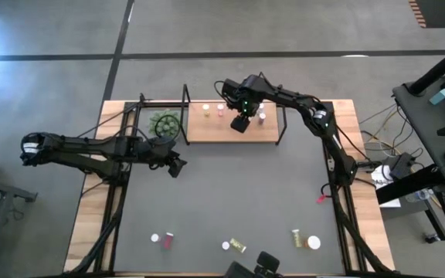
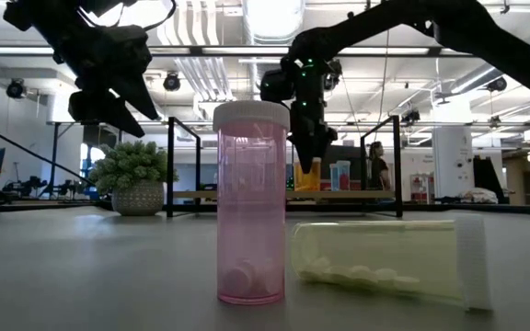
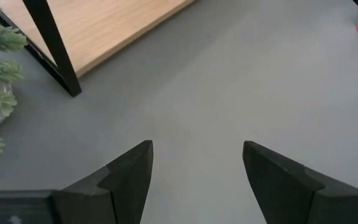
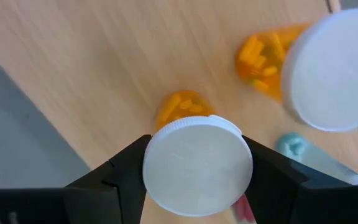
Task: Pick and place medicine bottles onto shelf by color
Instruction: Put the top orange pill bottle on the shelf aligned with the other orange pill bottle
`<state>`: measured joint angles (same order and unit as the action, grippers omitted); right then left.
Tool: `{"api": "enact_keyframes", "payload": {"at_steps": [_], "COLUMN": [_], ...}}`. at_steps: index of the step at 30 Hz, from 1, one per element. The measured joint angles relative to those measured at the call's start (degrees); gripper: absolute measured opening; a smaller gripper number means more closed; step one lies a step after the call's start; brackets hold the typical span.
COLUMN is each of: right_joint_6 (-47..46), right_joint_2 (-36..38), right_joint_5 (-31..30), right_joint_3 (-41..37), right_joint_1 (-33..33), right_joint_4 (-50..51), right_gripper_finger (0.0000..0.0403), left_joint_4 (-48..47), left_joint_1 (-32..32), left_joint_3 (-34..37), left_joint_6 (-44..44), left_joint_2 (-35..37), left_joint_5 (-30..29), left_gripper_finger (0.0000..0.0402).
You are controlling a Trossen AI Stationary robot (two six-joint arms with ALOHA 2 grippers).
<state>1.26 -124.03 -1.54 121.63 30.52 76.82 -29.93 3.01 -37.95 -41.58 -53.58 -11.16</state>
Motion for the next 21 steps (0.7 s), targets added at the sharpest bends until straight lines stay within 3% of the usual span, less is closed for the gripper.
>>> {"api": "enact_keyframes", "payload": {"at_steps": [21], "right_joint_6": [0.5], "right_joint_2": [0.0], "right_joint_5": [0.1], "right_joint_3": [0.0], "right_joint_1": [-0.1], "right_joint_4": [-2.9], "right_gripper_finger": [0.0210], "left_joint_4": [1.3], "left_joint_1": [0.0], "left_joint_3": [0.1], "left_joint_6": [0.0], "left_joint_2": [-0.4], "left_joint_5": [0.0], "left_gripper_finger": [0.0233]}}
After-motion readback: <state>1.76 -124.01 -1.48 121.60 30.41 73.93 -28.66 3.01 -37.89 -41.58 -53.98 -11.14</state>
